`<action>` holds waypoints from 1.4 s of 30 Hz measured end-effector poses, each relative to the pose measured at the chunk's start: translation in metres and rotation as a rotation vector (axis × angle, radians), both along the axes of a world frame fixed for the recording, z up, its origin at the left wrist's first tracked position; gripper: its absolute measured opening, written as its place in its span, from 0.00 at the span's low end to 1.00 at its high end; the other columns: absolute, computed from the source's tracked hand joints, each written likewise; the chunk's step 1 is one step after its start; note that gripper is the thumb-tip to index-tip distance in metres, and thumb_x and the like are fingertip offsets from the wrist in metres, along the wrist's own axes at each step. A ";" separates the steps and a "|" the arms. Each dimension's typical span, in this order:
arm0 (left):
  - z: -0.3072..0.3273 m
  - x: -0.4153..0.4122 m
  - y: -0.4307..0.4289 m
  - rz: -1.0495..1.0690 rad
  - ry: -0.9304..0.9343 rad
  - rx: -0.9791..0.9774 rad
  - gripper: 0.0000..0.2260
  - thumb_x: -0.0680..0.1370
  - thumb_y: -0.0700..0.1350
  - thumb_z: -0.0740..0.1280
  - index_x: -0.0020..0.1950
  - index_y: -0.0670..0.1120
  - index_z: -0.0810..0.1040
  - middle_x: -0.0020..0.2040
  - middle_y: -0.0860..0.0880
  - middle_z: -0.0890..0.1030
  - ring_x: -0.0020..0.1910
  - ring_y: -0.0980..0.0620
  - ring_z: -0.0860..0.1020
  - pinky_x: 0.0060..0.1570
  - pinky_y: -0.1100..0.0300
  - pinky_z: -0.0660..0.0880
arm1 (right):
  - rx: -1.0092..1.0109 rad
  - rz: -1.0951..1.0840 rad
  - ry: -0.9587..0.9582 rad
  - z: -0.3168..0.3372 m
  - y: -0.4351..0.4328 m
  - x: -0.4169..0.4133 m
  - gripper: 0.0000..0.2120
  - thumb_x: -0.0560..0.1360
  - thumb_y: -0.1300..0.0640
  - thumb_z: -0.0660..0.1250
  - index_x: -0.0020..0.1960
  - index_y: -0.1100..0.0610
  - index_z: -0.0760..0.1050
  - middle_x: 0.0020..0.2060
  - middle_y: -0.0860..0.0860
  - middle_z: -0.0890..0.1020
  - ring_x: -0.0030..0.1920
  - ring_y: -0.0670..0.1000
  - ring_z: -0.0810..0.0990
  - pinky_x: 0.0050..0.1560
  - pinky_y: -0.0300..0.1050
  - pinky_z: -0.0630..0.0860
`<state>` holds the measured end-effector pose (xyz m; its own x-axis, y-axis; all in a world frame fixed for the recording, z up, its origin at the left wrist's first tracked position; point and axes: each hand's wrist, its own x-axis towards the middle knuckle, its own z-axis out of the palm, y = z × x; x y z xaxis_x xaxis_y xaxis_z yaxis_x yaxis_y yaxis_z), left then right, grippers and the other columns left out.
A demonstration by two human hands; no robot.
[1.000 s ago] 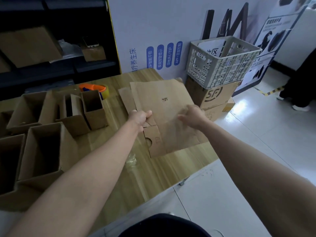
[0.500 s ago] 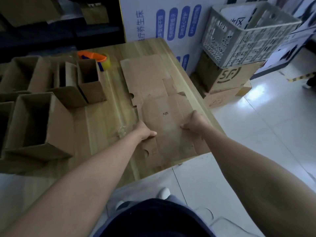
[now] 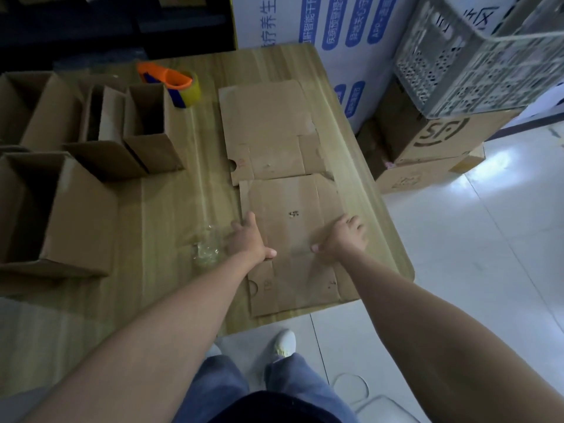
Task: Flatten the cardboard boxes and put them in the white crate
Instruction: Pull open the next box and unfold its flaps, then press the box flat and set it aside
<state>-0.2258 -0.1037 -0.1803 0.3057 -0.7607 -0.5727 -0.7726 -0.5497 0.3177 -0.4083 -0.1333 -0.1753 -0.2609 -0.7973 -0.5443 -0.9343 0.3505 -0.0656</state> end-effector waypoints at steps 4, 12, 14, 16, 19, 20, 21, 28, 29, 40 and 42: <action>0.002 -0.001 0.001 0.011 0.014 -0.025 0.41 0.65 0.46 0.79 0.68 0.49 0.56 0.68 0.40 0.61 0.58 0.39 0.74 0.49 0.52 0.73 | 0.034 -0.032 0.025 -0.003 -0.006 0.003 0.57 0.62 0.43 0.78 0.75 0.63 0.47 0.72 0.61 0.57 0.71 0.62 0.58 0.66 0.58 0.64; 0.032 0.002 -0.008 -0.101 0.074 -0.051 0.43 0.67 0.40 0.77 0.72 0.49 0.52 0.70 0.39 0.59 0.60 0.40 0.73 0.56 0.49 0.75 | 0.187 -0.102 -0.036 0.022 -0.018 -0.015 0.52 0.66 0.44 0.76 0.74 0.66 0.50 0.71 0.62 0.61 0.72 0.62 0.60 0.70 0.53 0.62; 0.047 0.009 -0.025 -0.113 0.114 -0.137 0.43 0.68 0.40 0.77 0.73 0.48 0.51 0.71 0.39 0.60 0.61 0.41 0.72 0.56 0.51 0.75 | 0.112 -0.142 -0.155 0.043 -0.036 -0.018 0.50 0.67 0.48 0.76 0.75 0.65 0.50 0.72 0.61 0.60 0.72 0.60 0.60 0.69 0.52 0.64; 0.062 0.022 -0.049 -0.046 0.189 -0.219 0.42 0.68 0.39 0.76 0.73 0.46 0.52 0.71 0.39 0.62 0.63 0.41 0.72 0.57 0.54 0.74 | -0.011 -0.176 -0.273 0.063 -0.061 -0.012 0.45 0.69 0.52 0.75 0.74 0.64 0.52 0.72 0.61 0.58 0.71 0.60 0.61 0.67 0.52 0.67; 0.079 0.044 -0.088 0.096 0.234 -0.349 0.37 0.70 0.41 0.75 0.72 0.40 0.57 0.70 0.40 0.66 0.67 0.43 0.68 0.64 0.53 0.69 | -0.177 -0.156 -0.357 0.086 -0.106 0.010 0.33 0.71 0.57 0.72 0.70 0.64 0.61 0.68 0.64 0.63 0.68 0.61 0.65 0.65 0.53 0.69; 0.082 0.051 -0.101 0.130 0.237 -0.371 0.36 0.71 0.43 0.74 0.73 0.40 0.58 0.70 0.41 0.67 0.68 0.43 0.68 0.65 0.52 0.68 | -0.232 -0.149 -0.372 0.090 -0.122 0.018 0.29 0.72 0.58 0.71 0.68 0.64 0.64 0.66 0.63 0.67 0.66 0.61 0.68 0.64 0.53 0.70; 0.083 0.057 -0.115 0.154 0.238 -0.388 0.35 0.72 0.44 0.73 0.73 0.40 0.59 0.70 0.42 0.68 0.68 0.43 0.68 0.65 0.53 0.68 | -0.273 -0.137 -0.380 0.091 -0.138 0.026 0.26 0.73 0.60 0.69 0.67 0.65 0.66 0.64 0.63 0.70 0.64 0.61 0.71 0.63 0.53 0.71; 0.056 0.076 -0.182 0.190 0.325 -0.390 0.35 0.74 0.48 0.71 0.76 0.41 0.58 0.74 0.43 0.63 0.71 0.45 0.64 0.68 0.53 0.63 | -0.314 -0.040 -0.481 0.069 -0.226 0.057 0.29 0.76 0.58 0.67 0.73 0.58 0.60 0.65 0.58 0.72 0.63 0.59 0.72 0.62 0.52 0.72; 0.048 0.076 -0.188 0.187 0.316 -0.380 0.34 0.75 0.47 0.70 0.76 0.41 0.58 0.75 0.43 0.61 0.72 0.45 0.63 0.69 0.54 0.62 | -0.293 -0.016 -0.483 0.063 -0.235 0.058 0.30 0.76 0.58 0.67 0.74 0.58 0.59 0.65 0.58 0.72 0.63 0.59 0.72 0.62 0.52 0.72; -0.008 0.068 -0.202 0.137 0.128 -0.236 0.30 0.77 0.40 0.67 0.76 0.43 0.57 0.78 0.45 0.50 0.76 0.46 0.53 0.72 0.55 0.54 | -0.174 0.262 -0.321 -0.009 -0.245 0.055 0.17 0.75 0.61 0.65 0.62 0.64 0.68 0.62 0.57 0.69 0.58 0.58 0.73 0.60 0.50 0.70; -0.003 0.069 -0.205 0.113 0.120 -0.206 0.31 0.77 0.39 0.67 0.76 0.42 0.56 0.78 0.44 0.49 0.76 0.46 0.52 0.72 0.55 0.54 | -0.147 0.295 -0.281 -0.004 -0.247 0.055 0.18 0.76 0.60 0.64 0.63 0.64 0.68 0.62 0.57 0.68 0.60 0.58 0.72 0.61 0.50 0.69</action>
